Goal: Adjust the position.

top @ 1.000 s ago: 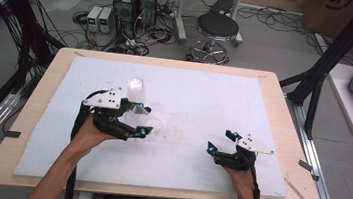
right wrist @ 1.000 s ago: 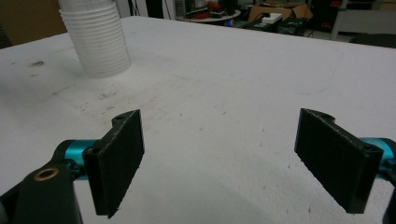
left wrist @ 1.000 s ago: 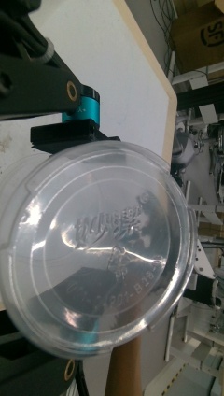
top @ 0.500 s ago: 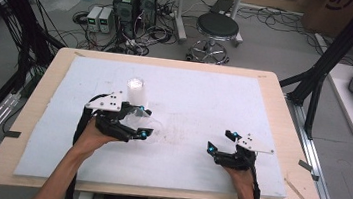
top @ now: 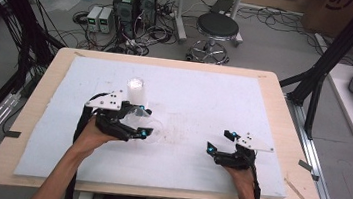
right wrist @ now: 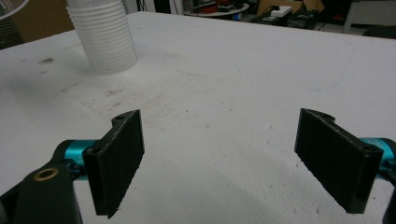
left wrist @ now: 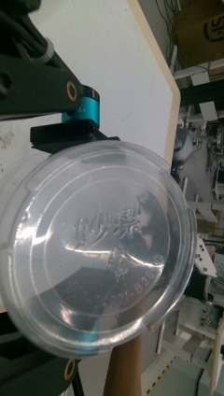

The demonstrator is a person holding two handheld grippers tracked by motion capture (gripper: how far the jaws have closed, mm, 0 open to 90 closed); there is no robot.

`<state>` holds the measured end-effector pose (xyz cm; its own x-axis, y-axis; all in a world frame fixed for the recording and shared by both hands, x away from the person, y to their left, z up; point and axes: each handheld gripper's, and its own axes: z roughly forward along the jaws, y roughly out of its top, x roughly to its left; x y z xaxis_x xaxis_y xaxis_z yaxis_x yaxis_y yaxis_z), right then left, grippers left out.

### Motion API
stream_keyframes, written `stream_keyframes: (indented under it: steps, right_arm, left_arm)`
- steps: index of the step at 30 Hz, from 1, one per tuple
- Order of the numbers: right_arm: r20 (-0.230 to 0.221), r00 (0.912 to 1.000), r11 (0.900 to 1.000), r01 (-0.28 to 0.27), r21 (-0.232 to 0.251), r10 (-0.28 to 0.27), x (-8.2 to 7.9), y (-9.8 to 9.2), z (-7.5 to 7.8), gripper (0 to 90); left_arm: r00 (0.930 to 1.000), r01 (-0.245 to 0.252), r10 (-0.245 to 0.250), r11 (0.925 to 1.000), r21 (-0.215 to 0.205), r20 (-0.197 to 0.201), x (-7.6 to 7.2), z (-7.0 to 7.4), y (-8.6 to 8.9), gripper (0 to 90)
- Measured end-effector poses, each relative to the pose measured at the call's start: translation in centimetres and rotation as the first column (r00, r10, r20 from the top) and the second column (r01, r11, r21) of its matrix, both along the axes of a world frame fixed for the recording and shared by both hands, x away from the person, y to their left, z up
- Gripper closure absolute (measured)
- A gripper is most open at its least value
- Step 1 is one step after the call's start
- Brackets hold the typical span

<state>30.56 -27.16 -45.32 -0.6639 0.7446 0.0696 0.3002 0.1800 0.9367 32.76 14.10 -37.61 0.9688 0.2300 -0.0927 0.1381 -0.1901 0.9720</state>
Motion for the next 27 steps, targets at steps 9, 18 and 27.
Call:
stream_keyframes:
  steps: [9, 18, 27]
  right_arm:
    - [0.012, 0.9963, 0.996, -0.085, -0.005, 0.085, -0.4, 0.1, 1.0, 15.7]
    - [0.032, 0.9604, 0.961, -0.277, 0.015, 0.277, -0.9, 1.9, 4.4, 15.7]
    - [0.032, 0.9050, 0.905, -0.425, 0.028, 0.424, -0.7, 4.0, 6.8, 15.7]
  left_arm:
    - [0.9991, 0.042, -0.042, 0.9989, -0.023, -0.006, 0.4, 0.3, 0.0, 36.1]
    - [0.9976, 0.069, -0.069, 0.9965, -0.047, -0.006, 0.4, 0.4, -0.1, 36.2]
    - [0.9979, 0.065, -0.065, 0.9962, -0.058, 0.001, -0.1, 0.8, -0.5, 36.2]
